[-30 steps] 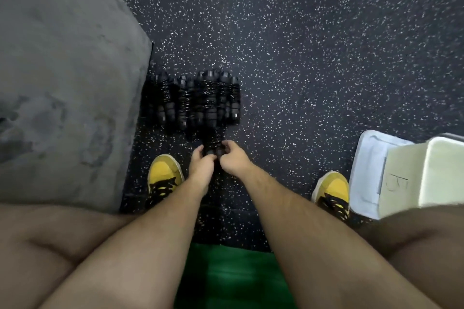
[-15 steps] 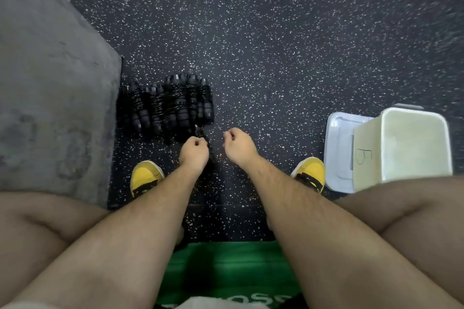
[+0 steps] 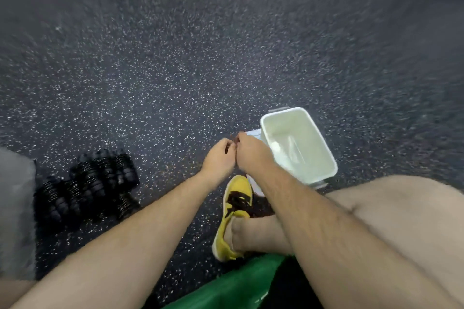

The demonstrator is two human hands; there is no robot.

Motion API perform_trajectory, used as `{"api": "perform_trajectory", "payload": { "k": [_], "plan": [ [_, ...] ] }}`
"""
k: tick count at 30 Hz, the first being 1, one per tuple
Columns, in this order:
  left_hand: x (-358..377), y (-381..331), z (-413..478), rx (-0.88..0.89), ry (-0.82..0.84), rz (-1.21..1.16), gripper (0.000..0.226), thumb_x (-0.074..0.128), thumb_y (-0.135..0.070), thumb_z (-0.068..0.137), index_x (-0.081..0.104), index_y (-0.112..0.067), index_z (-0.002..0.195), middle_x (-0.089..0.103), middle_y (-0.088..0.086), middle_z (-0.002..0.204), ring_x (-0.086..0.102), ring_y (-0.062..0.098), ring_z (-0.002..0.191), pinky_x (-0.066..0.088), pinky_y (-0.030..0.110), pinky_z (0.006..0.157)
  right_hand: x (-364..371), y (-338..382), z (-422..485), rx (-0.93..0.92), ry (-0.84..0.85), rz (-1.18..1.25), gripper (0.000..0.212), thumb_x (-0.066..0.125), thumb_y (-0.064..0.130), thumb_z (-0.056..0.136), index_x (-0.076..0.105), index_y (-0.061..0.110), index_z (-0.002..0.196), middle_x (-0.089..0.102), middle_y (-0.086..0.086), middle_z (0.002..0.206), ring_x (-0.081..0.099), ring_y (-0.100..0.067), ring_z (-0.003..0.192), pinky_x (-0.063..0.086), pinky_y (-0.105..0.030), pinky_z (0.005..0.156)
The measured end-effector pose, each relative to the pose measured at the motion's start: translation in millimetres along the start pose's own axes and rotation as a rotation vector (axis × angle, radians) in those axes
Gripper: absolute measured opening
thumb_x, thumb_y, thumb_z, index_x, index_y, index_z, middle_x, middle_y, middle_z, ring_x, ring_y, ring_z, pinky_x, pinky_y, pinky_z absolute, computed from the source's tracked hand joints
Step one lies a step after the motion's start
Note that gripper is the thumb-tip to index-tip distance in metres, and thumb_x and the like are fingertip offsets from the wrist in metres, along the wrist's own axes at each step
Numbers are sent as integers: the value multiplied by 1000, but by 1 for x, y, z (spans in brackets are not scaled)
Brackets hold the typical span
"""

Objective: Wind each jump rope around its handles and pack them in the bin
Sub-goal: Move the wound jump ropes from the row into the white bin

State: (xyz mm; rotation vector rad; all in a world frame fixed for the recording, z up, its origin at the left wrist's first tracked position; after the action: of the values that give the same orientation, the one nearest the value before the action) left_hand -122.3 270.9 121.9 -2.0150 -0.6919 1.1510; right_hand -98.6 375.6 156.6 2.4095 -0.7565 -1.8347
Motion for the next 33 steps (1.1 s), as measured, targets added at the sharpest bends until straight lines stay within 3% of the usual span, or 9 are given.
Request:
{"api": "perform_trajectory", "payload": {
  "k": [7, 10, 13, 16, 18, 21, 24, 28, 33],
  "plan": [
    [114, -55, 12, 193, 139, 197, 31, 40, -26, 104, 63, -19, 124, 65, 11, 117, 62, 31, 104, 45, 35, 76, -15, -119, -20, 176, -48, -154, 40, 50, 16, 95, 41, 19, 134, 58, -7, 121, 58, -31, 112, 42, -39, 77],
    [139, -44, 20, 145, 177, 459, 40, 37, -33, 104, 48, -30, 143, 50, 14, 125, 58, 35, 109, 50, 41, 87, -1, -143, -19, 226, 31, -153, 57, 50, 22, 97, 27, 25, 148, 52, -8, 130, 53, -31, 118, 41, -39, 87],
    [158, -27, 38, 93, 298, 635, 48, 40, -28, 100, 35, -37, 147, 47, 13, 122, 52, 31, 97, 45, 39, 79, 12, -147, -11, 242, 103, -122, 70, 49, 26, 98, 11, 31, 157, 47, -9, 136, 49, -31, 123, 40, -40, 92],
    [171, -10, 54, 77, 406, 796, 52, 44, -21, 92, 37, -24, 143, 52, 9, 123, 47, 28, 95, 45, 40, 77, 20, -144, -5, 228, 157, -134, 79, 52, 23, 95, 6, 31, 158, 44, -9, 139, 46, -30, 125, 40, -41, 95],
    [174, -1, 59, 72, 394, 686, 48, 48, -24, 97, 42, -14, 143, 54, 13, 130, 55, 36, 109, 50, 46, 90, 23, -143, -2, 255, 187, -131, 82, 56, 22, 93, 6, 30, 158, 44, -9, 138, 46, -31, 125, 43, -42, 95],
    [171, 2, 61, -30, 285, 274, 52, 38, -37, 101, 47, -4, 140, 54, 20, 138, 55, 39, 125, 48, 52, 104, 27, -138, 3, 257, 182, -110, 80, 56, 22, 92, 10, 27, 157, 45, -9, 138, 47, -30, 124, 44, -42, 95],
    [163, -2, 59, -97, 99, 113, 49, 42, -31, 92, 54, -2, 130, 59, 22, 129, 59, 42, 119, 51, 53, 99, 28, -129, 9, 205, 108, -93, 70, 51, 23, 95, 16, 27, 156, 45, -7, 138, 47, -29, 123, 39, -39, 93],
    [124, -6, 48, -34, -53, 341, 42, 45, -1, 94, 55, -14, 133, 52, 6, 131, 62, 30, 107, 52, 41, 89, 18, -120, 13, 162, -2, -181, 74, 55, 17, 90, 20, 26, 154, 34, -9, 147, 38, -30, 128, 37, -39, 99],
    [28, 25, 39, -75, -252, 380, 52, 40, 1, 98, 46, -18, 146, 44, 6, 146, 62, 28, 109, 45, 33, 85, 22, -88, 23, 222, -98, -163, 74, 53, 12, 87, 23, 30, 152, 3, -20, 162, 19, -39, 143, 26, -45, 113]
  ]
}}
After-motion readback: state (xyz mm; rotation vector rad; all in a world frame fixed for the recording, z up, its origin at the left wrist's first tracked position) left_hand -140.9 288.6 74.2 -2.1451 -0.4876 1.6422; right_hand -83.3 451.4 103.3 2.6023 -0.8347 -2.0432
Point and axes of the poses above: each hand's wrist, its own z-axis towards the middle knuckle, its own x-axis out of the palm, y = z × x, the point moved 2 cm from there along z, towards the middle knuckle
